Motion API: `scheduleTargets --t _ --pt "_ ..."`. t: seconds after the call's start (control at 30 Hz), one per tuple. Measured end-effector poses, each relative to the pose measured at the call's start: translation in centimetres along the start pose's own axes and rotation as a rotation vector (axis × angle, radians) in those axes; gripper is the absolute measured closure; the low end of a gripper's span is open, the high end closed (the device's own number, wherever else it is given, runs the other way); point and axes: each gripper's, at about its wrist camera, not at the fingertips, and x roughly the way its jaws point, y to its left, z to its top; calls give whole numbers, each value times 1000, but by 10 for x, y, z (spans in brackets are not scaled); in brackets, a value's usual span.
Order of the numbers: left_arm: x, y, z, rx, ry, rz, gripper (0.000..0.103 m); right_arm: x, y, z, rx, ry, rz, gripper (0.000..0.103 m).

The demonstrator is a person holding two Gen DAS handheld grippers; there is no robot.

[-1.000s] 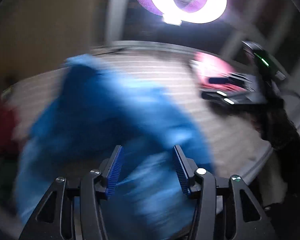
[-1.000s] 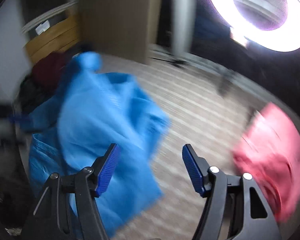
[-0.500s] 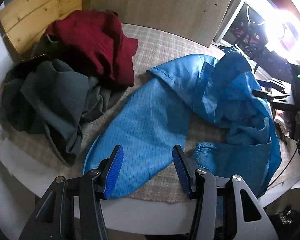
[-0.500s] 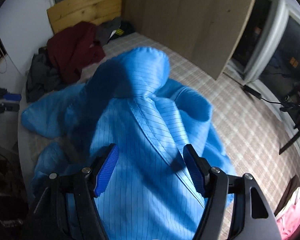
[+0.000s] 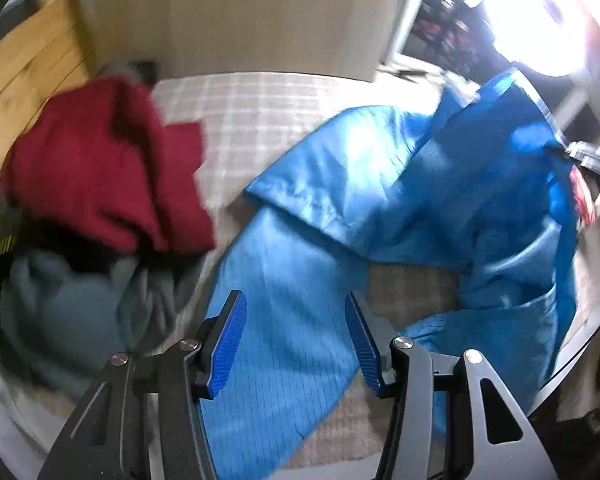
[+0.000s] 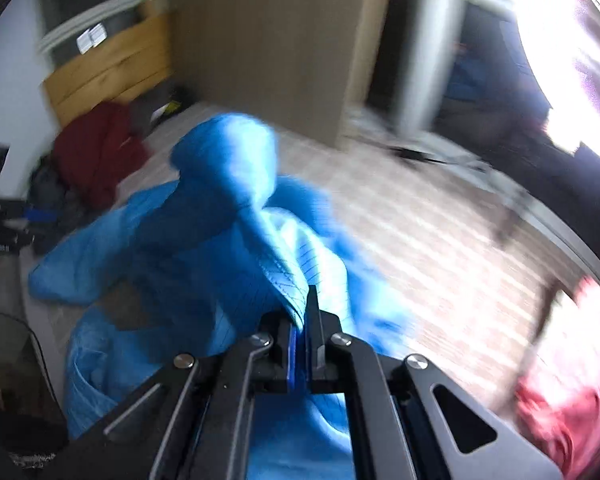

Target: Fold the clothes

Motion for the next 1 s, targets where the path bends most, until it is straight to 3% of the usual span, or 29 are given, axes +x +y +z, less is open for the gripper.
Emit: scheduleTargets --t 0.2,0.23,0.27,0.3,0.37,0.47,0.57,0.73,0.77,0.9,1.0 --pt "35 -52 37 258 51 -46 54 -38 -123 -60 364 84 -335 98" --pt "41 -65 41 293 57 -64 54 -42 -131 -72 408 98 -346 97" --pt "46 -80 46 331 61 -85 54 -46 -134 -80 429 94 -326 92" --pt "51 -94 50 369 65 -107 54 -50 -135 -87 445 86 -300 79" --pt "61 -123 58 445 73 -150 53 -55 -134 -100 481 77 -253 63" --pt "77 -166 71 553 83 -211 45 -55 -125 -117 545 77 -194 55" --pt "92 -195 88 592 80 -232 45 -55 -116 -134 608 76 -135 46" --pt "105 -211 120 588 65 -242 47 -56 -100 -162 713 75 -34 45" --pt "107 -211 124 582 76 -243 52 -56 -97 -168 733 75 -14 45" --pt "110 -203 134 556 88 -282 89 -52 -78 -176 767 78 53 45" --pt "111 -197 143 513 87 -293 100 -39 -64 -162 716 116 25 43"
